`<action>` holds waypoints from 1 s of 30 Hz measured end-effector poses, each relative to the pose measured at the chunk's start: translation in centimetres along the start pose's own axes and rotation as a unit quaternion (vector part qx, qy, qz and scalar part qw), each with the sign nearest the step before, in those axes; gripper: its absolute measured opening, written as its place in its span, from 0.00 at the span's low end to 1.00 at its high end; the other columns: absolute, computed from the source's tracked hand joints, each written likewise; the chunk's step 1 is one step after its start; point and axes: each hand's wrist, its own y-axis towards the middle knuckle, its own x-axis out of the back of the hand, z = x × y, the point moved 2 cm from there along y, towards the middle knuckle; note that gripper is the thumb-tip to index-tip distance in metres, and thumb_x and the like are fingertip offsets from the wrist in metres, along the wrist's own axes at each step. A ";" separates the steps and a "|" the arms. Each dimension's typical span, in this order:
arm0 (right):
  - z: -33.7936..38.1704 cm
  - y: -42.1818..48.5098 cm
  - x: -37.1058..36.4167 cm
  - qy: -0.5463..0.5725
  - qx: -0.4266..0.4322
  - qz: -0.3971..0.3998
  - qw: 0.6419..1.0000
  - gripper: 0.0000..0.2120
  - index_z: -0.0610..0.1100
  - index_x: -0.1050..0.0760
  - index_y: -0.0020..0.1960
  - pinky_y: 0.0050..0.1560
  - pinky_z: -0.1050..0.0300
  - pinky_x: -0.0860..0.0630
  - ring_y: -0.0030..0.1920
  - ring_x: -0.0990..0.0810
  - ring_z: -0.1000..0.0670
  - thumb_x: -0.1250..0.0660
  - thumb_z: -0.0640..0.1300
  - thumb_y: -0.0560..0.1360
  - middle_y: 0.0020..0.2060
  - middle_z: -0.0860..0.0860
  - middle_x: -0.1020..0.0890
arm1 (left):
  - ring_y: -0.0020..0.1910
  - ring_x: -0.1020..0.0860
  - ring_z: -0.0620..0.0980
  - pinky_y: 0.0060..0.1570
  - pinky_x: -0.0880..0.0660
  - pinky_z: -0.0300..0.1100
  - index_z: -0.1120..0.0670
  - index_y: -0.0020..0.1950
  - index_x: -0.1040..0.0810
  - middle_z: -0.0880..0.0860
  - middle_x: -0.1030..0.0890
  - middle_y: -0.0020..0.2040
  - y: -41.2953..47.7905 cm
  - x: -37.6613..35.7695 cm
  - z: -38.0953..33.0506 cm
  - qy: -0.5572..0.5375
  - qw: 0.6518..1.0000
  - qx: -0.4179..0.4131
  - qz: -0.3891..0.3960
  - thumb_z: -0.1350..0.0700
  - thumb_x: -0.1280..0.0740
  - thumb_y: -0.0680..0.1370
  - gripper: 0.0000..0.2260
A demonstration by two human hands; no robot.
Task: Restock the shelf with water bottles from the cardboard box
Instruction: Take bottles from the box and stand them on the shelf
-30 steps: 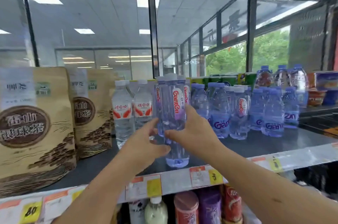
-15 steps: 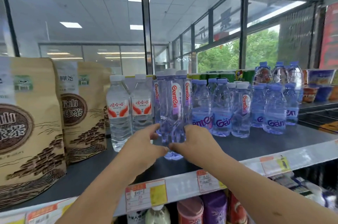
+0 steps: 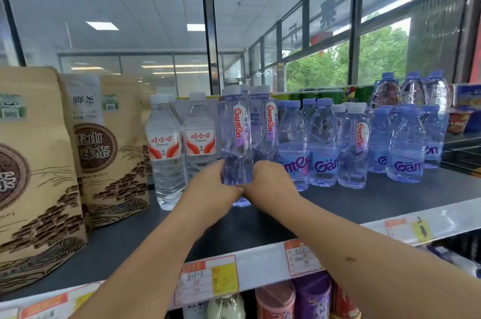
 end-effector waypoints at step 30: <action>-1.2 -9.1 5.5 0.066 0.036 -0.085 0.994 0.14 0.45 0.22 0.51 0.50 0.50 0.23 0.50 0.20 0.45 0.29 0.54 0.72 0.46 0.47 0.17 | 0.57 0.22 0.52 0.54 0.23 0.48 0.49 0.63 0.21 0.50 0.19 0.59 -6.9 -1.1 -5.4 0.282 0.959 -0.025 0.007 0.52 0.33 0.76 0.16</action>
